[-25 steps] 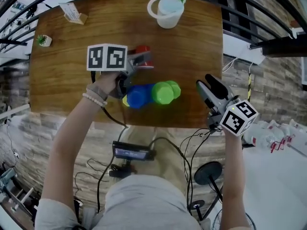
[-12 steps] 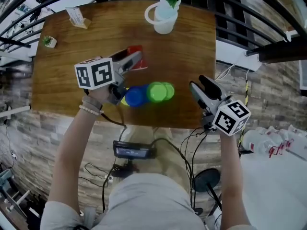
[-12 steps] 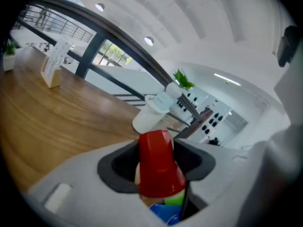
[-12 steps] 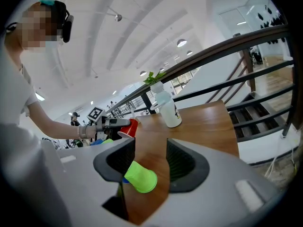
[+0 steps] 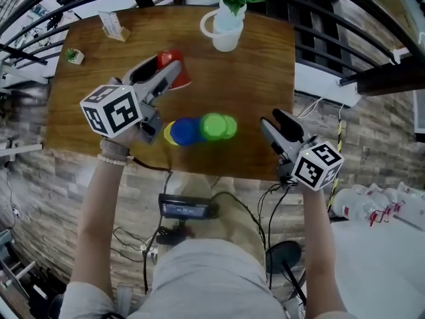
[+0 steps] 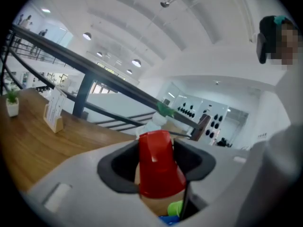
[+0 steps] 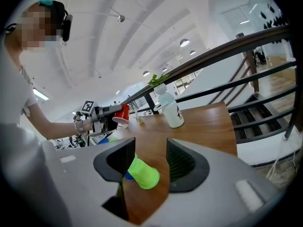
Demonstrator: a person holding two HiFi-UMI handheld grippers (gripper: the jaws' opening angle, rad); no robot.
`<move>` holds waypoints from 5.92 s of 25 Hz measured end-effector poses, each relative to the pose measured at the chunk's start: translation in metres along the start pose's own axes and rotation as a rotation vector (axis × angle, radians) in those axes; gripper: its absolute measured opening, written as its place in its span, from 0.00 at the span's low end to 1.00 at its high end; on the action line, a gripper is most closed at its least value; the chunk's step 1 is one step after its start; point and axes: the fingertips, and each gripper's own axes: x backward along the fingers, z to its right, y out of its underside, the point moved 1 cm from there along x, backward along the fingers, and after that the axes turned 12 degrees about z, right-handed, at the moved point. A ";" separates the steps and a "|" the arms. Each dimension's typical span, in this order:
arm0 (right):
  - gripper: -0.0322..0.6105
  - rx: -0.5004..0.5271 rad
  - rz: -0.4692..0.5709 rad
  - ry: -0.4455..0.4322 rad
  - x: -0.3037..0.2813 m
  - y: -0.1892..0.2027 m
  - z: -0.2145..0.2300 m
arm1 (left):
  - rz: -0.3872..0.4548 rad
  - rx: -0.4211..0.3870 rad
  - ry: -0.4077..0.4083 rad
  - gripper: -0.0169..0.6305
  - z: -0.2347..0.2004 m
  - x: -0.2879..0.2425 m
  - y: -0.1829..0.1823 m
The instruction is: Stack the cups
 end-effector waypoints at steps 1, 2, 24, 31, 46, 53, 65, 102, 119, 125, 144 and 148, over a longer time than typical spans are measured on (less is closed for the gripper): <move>0.35 0.001 0.000 -0.004 0.001 0.000 -0.001 | 0.017 -0.019 0.007 0.37 0.005 0.003 -0.007; 0.35 0.001 0.001 -0.008 0.001 -0.001 -0.003 | 0.033 -0.041 0.015 0.37 0.011 0.006 -0.013; 0.35 0.052 -0.022 -0.137 0.008 -0.001 -0.036 | 0.165 -0.407 0.160 0.37 0.132 0.061 -0.010; 0.35 0.219 0.014 -0.304 0.003 -0.012 -0.075 | 0.137 -0.486 0.178 0.37 0.146 0.062 0.015; 0.35 0.410 -0.028 -0.670 -0.028 -0.017 -0.161 | 0.109 -0.407 0.216 0.37 0.155 0.073 0.027; 0.35 0.242 0.033 -0.693 -0.029 -0.044 -0.163 | 0.096 -0.437 0.210 0.37 0.149 0.080 0.027; 0.47 0.001 0.026 -0.548 -0.054 -0.055 -0.175 | 0.074 -0.492 0.196 0.38 0.149 0.080 0.039; 0.40 0.207 -0.033 -0.520 -0.071 -0.033 -0.172 | 0.046 -0.590 0.198 0.47 0.135 0.098 0.055; 0.40 0.314 -0.061 -0.529 -0.080 -0.019 -0.171 | 0.012 -0.436 -0.105 0.47 0.086 0.161 0.057; 0.40 0.304 -0.055 -0.535 -0.079 -0.019 -0.173 | 0.013 -0.441 -0.119 0.47 0.084 0.162 0.057; 0.41 0.339 -0.040 -0.531 -0.074 -0.027 -0.176 | 0.032 -0.442 -0.117 0.47 0.084 0.162 0.050; 0.41 0.276 0.035 -0.509 -0.066 -0.044 -0.172 | 0.029 -0.456 -0.122 0.46 0.087 0.163 0.045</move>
